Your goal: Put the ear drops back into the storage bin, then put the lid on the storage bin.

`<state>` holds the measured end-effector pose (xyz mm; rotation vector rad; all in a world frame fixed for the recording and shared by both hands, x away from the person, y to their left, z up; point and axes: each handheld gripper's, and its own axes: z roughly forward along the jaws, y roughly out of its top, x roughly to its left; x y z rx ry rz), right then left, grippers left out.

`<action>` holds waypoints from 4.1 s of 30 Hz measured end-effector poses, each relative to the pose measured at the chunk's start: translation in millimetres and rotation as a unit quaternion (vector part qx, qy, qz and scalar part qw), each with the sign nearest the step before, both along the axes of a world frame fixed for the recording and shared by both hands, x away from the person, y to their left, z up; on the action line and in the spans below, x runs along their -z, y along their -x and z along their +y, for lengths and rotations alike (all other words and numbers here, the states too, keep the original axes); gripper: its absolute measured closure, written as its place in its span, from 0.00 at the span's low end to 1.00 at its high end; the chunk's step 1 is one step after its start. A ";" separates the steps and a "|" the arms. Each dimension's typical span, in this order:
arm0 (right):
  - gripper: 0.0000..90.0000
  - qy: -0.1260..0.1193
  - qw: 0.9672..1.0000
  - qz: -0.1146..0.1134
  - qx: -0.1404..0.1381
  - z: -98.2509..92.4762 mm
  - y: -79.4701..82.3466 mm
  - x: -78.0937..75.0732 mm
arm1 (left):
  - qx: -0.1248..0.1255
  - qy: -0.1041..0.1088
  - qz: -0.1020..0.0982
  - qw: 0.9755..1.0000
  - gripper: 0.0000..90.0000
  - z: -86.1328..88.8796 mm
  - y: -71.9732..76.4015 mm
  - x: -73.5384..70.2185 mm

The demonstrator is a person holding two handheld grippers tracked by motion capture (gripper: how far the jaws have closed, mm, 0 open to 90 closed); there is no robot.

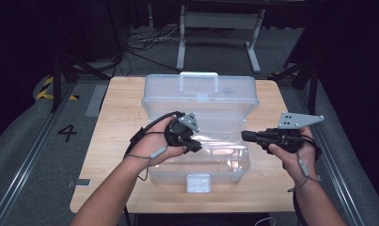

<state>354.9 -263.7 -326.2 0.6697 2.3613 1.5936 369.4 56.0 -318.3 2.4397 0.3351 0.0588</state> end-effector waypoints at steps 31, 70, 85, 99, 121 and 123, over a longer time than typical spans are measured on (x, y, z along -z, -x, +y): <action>1.00 -0.074 0.995 0.014 0.064 -21.3 -12.5 5.2 | -0.012 -0.001 -0.030 0.999 0.94 -0.1 15.7 7.7; 1.00 -0.072 0.995 0.024 0.072 -24.4 -15.5 8.7 | -0.072 0.110 -0.031 0.991 0.98 53.8 19.7 -13.9; 1.00 -0.065 0.995 0.023 0.071 -25.4 -12.3 7.7 | -0.192 0.178 -0.057 0.963 1.00 110.9 25.2 -11.8; 1.00 -0.051 0.996 0.017 0.067 -24.0 -11.2 6.5 | -0.256 0.187 -0.057 0.947 1.00 136.1 30.0 -1.2; 1.00 -0.030 0.998 0.026 0.057 -23.9 -4.6 6.6 | -0.247 0.186 -0.037 0.950 0.99 140.9 27.4 4.1; 1.00 -0.028 0.998 0.028 0.056 -23.9 -4.0 6.9 | -0.245 0.183 -0.036 0.951 0.99 141.3 27.8 4.5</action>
